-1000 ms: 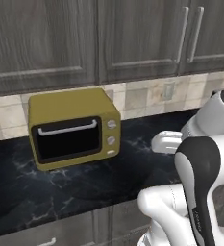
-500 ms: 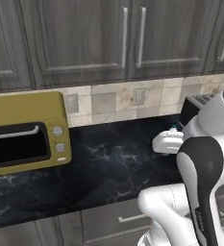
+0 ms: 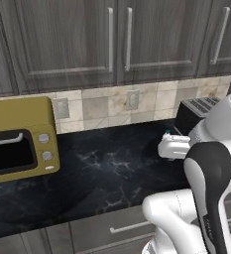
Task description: Take the bottled waters from the counter and place them in the freezer to freeze. Close the freezer door after placing the bottles.
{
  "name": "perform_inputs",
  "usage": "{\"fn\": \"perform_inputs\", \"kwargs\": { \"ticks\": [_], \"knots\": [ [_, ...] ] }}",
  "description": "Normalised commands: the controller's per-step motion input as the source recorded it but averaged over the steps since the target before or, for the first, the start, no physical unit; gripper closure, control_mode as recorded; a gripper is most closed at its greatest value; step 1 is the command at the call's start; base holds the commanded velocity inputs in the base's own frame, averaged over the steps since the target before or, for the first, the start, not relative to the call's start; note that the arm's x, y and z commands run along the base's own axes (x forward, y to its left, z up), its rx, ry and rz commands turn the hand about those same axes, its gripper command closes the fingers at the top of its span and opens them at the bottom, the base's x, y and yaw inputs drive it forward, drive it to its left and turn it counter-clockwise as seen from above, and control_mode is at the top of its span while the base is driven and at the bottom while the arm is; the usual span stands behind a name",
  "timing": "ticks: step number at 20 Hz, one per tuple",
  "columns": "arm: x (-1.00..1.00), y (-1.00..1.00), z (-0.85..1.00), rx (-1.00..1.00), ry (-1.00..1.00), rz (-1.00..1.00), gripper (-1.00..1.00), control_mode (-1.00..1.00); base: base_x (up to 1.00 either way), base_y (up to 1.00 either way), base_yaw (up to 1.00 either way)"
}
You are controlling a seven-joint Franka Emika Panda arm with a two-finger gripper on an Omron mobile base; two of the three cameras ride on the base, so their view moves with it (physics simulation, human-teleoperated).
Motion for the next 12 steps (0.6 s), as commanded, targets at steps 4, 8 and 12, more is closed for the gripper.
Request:
{"fn": "perform_inputs", "kwargs": {
  "ticks": [4, 8, 12],
  "knots": [
    [0.0, 0.0, 0.0, 0.0, 0.0, 0.0, -1.0, 1.0, 0.0, 0.0, 0.0],
    [0.0, 0.0, 0.0, 0.0, 0.0, 0.0, -1.0, 1.0, 0.0, 0.0, 0.0],
    [0.0, 0.0, 0.0, 0.0, 0.0, 0.0, -1.0, -1.0, 0.0, 0.0, 0.0]
  ]
}}
